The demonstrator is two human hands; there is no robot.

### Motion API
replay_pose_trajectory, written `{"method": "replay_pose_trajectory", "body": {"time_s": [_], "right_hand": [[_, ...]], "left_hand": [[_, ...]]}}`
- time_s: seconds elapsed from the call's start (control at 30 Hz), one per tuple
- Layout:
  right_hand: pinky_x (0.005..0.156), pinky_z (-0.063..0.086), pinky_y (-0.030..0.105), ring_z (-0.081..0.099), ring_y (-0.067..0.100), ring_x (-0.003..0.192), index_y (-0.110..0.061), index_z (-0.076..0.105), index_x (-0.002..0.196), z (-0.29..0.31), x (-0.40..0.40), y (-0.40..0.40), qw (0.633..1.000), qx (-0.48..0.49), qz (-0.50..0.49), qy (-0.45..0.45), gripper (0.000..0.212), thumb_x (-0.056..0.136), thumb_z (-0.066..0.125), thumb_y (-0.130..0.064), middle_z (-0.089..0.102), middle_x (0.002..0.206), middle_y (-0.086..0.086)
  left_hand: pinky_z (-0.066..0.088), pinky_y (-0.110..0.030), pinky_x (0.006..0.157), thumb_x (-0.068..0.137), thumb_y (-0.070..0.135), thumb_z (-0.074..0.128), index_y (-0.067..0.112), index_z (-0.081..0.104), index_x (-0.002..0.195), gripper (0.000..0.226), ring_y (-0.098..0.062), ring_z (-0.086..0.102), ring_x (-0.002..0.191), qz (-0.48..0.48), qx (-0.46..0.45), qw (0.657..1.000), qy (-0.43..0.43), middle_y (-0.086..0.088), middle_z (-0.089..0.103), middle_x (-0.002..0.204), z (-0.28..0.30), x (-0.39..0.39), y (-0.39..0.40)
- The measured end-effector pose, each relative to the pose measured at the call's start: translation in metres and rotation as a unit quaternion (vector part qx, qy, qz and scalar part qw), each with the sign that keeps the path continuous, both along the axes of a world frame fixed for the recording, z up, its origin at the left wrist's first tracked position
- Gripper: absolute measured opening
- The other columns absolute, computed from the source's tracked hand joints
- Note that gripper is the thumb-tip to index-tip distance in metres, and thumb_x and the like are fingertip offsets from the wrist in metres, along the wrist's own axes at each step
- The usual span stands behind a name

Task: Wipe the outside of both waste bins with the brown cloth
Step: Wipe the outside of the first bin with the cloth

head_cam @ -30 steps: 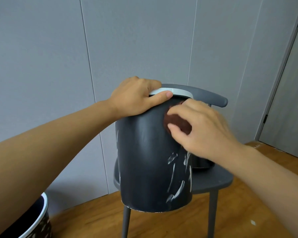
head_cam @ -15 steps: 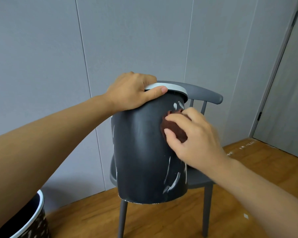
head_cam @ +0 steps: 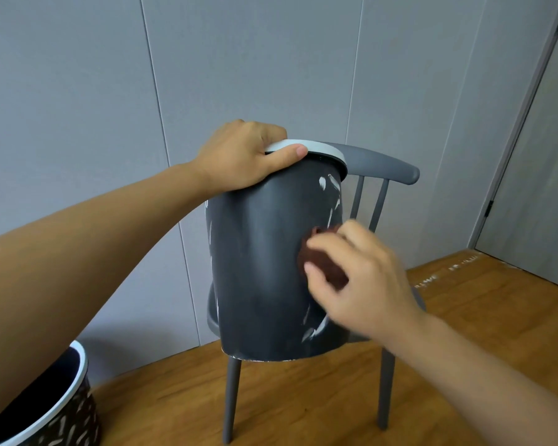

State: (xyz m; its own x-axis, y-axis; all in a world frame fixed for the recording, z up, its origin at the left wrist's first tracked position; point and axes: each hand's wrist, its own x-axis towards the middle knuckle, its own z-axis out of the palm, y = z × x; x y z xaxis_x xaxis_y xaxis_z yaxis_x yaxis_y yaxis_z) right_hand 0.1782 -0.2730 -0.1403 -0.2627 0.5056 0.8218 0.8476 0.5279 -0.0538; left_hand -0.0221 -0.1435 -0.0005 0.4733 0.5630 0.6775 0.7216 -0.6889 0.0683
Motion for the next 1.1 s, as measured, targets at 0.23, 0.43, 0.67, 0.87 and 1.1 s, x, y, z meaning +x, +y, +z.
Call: {"method": "replay_pose_trajectory", "body": {"time_s": [0.23, 0.43, 0.67, 0.87, 1.1], "right_hand": [[0.059, 0.056, 0.03, 0.059, 0.012, 0.08, -0.021, 0.071, 0.104, -0.019, 0.004, -0.021, 0.996, -0.055, 0.063, -0.035, 0.022, 0.093, 0.065, -0.039, 0.06, 0.091, -0.007], [0.068, 0.059, 0.036, 0.061, 0.021, 0.092, -0.016, 0.074, 0.116, -0.015, 0.004, -0.009, 1.0, -0.007, 0.008, 0.029, 0.029, 0.094, 0.069, -0.032, 0.062, 0.104, 0.003], [0.059, 0.052, 0.029, 0.055, 0.011, 0.08, -0.024, 0.071, 0.104, -0.037, 0.014, -0.035, 0.988, -0.096, 0.091, -0.085, 0.019, 0.092, 0.067, -0.038, 0.057, 0.092, -0.009], [0.058, 0.05, 0.02, 0.055, 0.012, 0.081, -0.02, 0.067, 0.107, -0.044, 0.009, -0.029, 0.997, -0.053, -0.022, 0.06, 0.022, 0.091, 0.068, -0.035, 0.056, 0.095, -0.006], [0.057, 0.053, 0.026, 0.056, 0.011, 0.081, -0.022, 0.068, 0.103, -0.055, 0.01, -0.048, 0.994, -0.086, 0.049, -0.043, 0.019, 0.09, 0.068, -0.037, 0.054, 0.094, -0.009]], "left_hand": [[0.034, -0.037, 0.057, 0.097, 0.061, 0.051, 0.013, 0.041, 0.068, 0.057, -0.016, 0.043, 0.057, -0.01, 0.002, 1.0, -0.009, -0.001, 0.043, 0.056, -0.001, 0.0, -0.001], [0.032, -0.035, 0.056, 0.097, 0.062, 0.05, 0.014, 0.039, 0.065, 0.059, -0.017, 0.042, 0.057, -0.003, -0.003, 1.0, -0.013, -0.001, 0.042, 0.056, -0.001, -0.003, 0.0], [0.033, -0.035, 0.056, 0.095, 0.064, 0.05, 0.015, 0.04, 0.066, 0.058, -0.016, 0.043, 0.058, -0.002, 0.0, 1.0, -0.02, -0.001, 0.044, 0.057, -0.002, -0.001, -0.001], [0.033, -0.037, 0.057, 0.095, 0.065, 0.049, 0.013, 0.04, 0.067, 0.059, -0.017, 0.04, 0.057, 0.0, -0.01, 1.0, -0.025, -0.001, 0.041, 0.056, -0.003, -0.007, -0.001], [0.03, -0.035, 0.055, 0.096, 0.063, 0.051, 0.012, 0.04, 0.068, 0.059, -0.021, 0.04, 0.059, -0.019, 0.002, 1.0, -0.017, -0.002, 0.041, 0.057, -0.002, 0.0, -0.008]]}}
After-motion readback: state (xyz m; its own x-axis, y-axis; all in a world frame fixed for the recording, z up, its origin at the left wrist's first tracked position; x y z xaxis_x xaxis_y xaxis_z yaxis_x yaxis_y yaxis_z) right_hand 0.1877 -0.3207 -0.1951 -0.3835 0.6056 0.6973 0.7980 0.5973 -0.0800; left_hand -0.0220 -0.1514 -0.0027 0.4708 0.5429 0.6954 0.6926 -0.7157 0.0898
